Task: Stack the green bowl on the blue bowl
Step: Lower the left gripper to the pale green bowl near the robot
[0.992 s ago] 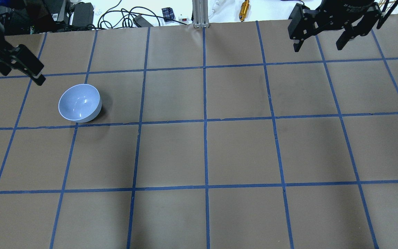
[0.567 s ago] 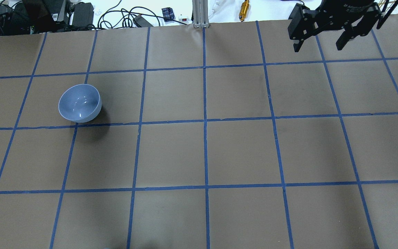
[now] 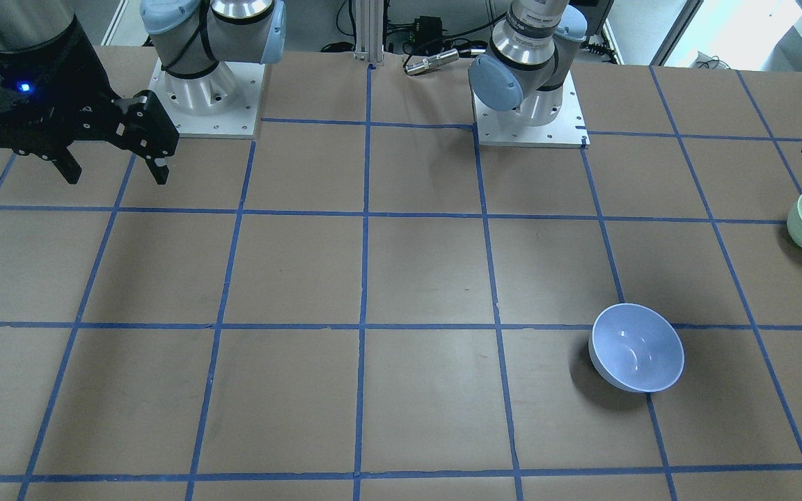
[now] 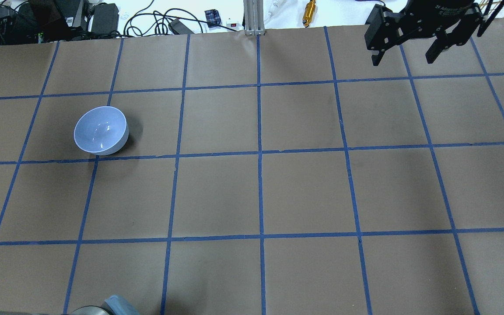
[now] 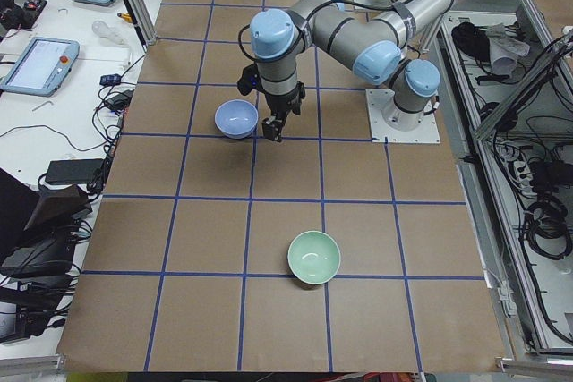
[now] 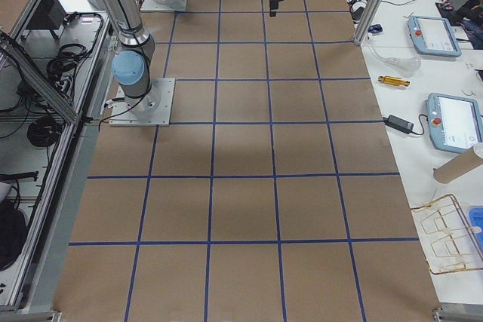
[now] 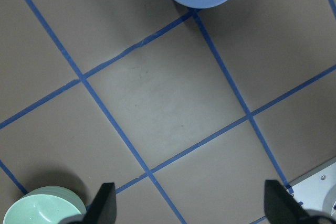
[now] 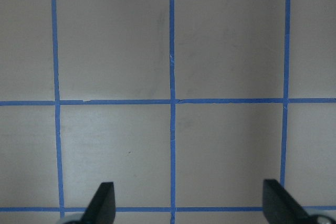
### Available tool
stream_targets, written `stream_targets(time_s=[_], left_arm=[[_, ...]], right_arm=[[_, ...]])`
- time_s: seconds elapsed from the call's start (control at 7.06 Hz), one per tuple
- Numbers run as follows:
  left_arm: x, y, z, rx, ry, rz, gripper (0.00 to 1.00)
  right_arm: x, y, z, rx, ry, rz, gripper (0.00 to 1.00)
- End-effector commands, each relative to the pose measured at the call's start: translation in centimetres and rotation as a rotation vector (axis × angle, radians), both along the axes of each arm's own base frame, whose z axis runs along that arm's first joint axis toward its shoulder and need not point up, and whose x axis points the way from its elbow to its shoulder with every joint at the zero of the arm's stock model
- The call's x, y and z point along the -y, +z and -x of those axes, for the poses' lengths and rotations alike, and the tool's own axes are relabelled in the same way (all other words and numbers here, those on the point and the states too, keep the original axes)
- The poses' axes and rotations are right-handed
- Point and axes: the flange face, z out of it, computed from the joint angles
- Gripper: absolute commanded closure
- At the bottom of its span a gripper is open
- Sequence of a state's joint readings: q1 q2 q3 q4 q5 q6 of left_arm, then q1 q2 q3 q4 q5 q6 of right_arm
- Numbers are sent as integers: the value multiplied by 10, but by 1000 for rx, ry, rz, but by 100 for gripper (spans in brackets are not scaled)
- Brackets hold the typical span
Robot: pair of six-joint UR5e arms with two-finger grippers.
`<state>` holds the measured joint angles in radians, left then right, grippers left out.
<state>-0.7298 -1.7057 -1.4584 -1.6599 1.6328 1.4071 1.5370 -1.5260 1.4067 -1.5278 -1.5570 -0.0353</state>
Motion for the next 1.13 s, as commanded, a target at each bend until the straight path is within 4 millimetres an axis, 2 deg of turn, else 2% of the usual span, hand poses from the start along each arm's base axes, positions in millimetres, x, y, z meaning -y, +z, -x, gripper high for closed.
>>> stream_targets(time_s=[0.0,0.14,0.28,0.42,0.57,0.71,0.85,0.99], left_arm=[[-20,-44,-75,-39,-184,-18,0],[-24,-58,-106,-15,-287,5,0],[-26,-76,-131,-2,-419,17,0],[-37,-91,-150,-32,-509,17,0],[-62,-108,-183,-41,-653,31,0],[-82,-129,-207,-36,-755,44,0],[-92,-146,-218,-31,-914,49,0],[-107,-174,-220,-90,-977,57,0]], right_arm=[[0,-1,0,0,0,-1,0],[0,-1,0,0,0,-1,0],[0,0,0,0,0,0,0],[0,-1,0,0,0,-1,0],[0,-1,0,0,0,-1,0],[0,0,0,0,-2,0,0],[0,-1,0,0,-2,-1,0],[0,0,0,0,-2,0,0]])
